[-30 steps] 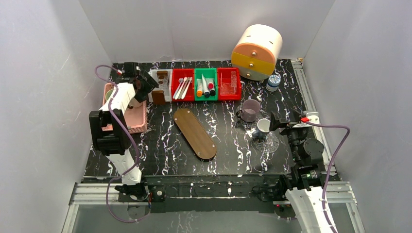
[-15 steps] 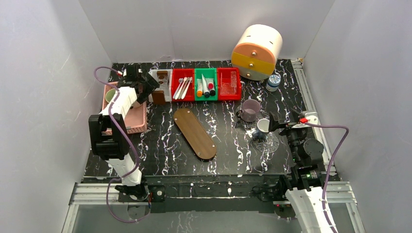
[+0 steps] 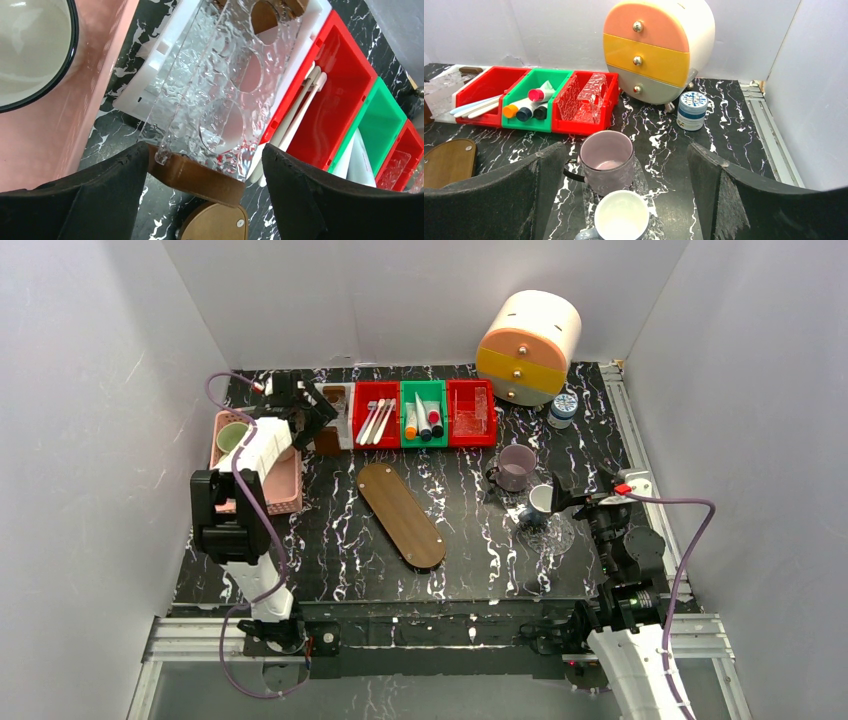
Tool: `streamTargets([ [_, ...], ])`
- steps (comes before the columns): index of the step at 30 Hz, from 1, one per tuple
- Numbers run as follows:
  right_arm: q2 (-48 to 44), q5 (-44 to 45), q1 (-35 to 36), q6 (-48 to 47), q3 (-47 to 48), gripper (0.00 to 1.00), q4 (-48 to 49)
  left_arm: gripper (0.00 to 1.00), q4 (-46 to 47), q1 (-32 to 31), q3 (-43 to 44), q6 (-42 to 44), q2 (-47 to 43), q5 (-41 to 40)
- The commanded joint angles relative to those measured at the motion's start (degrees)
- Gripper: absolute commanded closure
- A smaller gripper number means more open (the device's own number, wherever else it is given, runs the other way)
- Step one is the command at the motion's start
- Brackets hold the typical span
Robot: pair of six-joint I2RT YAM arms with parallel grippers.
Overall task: Prepare toiletry sets of a toothbrush and toothpaste on the tray
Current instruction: Pick up the toothpaste holder from the center of the board.
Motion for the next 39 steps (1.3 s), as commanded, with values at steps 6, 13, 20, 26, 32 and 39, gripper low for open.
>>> streamTargets([
  [6,-0.6,-0.8,0.6,-1.0,-0.4,0.01,2.6,0.27,5.4,2.2,0.4,-9.9,2.4,3.4],
  [13,-0.5,-1.0,0.6,-1.1,-0.3,0.01,2.3,0.36,12.1,4.7,-3.0,-18.5,3.5,9.2],
  [20,-0.5,-1.1,0.7,-1.2,-0.3,0.01,2.2,0.48,19.0,5.9,-6.7,-24.6,4.8,14.0],
  [26,-0.3,-1.2,0.8,-1.4,-0.2,0.01,2.2,0.58,25.1,6.1,-9.4,-27.7,5.3,18.2],
  [32,-0.1,-1.3,0.7,-1.6,-0.2,0.01,2.1,0.73,32.5,6.5,-11.7,-29.6,4.7,21.4],
  [39,0.1,-1.8,0.8,-1.7,-0.2,0.01,2.1,0.91,37.7,6.6,-13.6,-30.8,1.2,23.6],
])
